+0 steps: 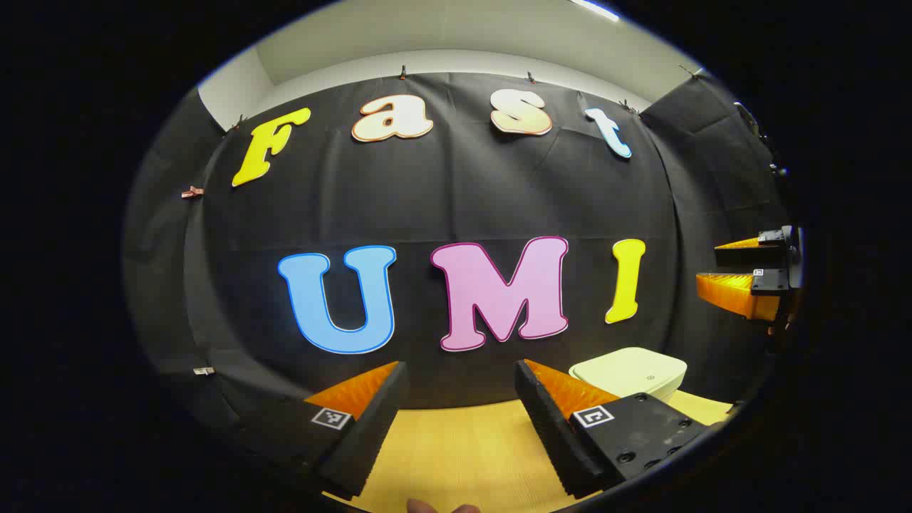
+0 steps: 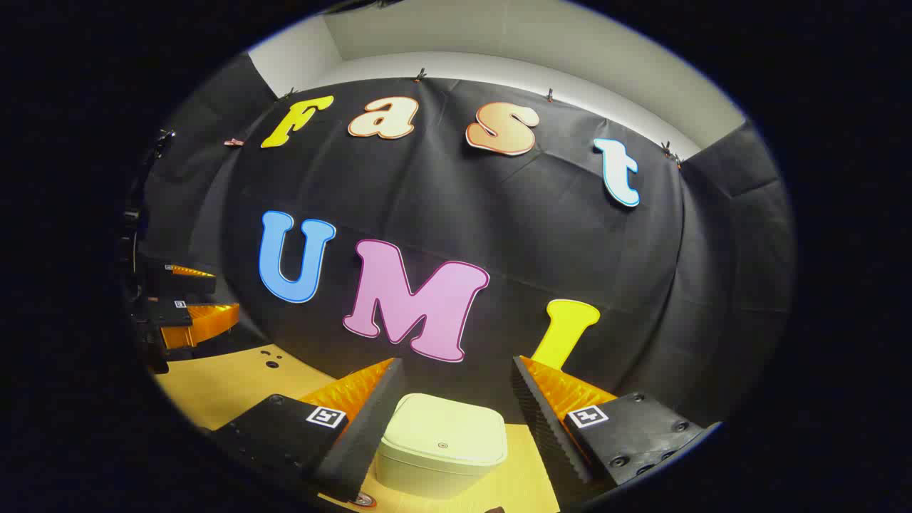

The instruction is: Press the lid of the desktop garbage bin to open it, pick up the crumpled paper on the desktop and throw it into the bin, then pick up the pop can on the desktop and drop it into the bin, and finally close the garbage bin lid.

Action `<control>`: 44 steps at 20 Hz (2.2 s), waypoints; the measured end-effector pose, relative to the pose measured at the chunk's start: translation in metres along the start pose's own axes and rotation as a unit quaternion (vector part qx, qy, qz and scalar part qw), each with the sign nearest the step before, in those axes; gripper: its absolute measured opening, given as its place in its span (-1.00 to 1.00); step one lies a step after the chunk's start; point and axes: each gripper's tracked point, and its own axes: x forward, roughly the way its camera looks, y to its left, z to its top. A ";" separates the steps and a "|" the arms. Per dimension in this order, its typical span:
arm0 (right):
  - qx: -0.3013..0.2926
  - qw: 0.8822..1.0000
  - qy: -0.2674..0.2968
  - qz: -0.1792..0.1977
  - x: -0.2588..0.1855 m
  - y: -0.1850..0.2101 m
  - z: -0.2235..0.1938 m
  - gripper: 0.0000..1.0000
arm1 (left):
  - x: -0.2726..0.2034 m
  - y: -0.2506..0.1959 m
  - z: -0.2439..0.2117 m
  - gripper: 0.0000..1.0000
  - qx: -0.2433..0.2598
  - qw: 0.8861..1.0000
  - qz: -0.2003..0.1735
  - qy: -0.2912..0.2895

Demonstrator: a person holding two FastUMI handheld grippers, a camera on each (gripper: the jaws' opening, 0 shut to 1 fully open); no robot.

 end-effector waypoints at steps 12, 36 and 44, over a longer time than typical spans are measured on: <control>0.014 1.000 0.007 0.011 0.016 -0.005 -0.007 0.92 | 0.013 -0.010 -0.003 0.94 0.017 1.000 -0.009 0.005; 0.078 0.971 0.207 0.094 0.065 -0.027 -0.053 -0.89 | 0.009 -0.016 -0.013 0.94 0.005 1.000 -0.014 0.007; 0.111 0.881 0.410 0.210 0.070 -0.009 -0.122 -0.89 | 0.005 -0.023 -0.013 0.94 0.004 1.000 -0.021 0.002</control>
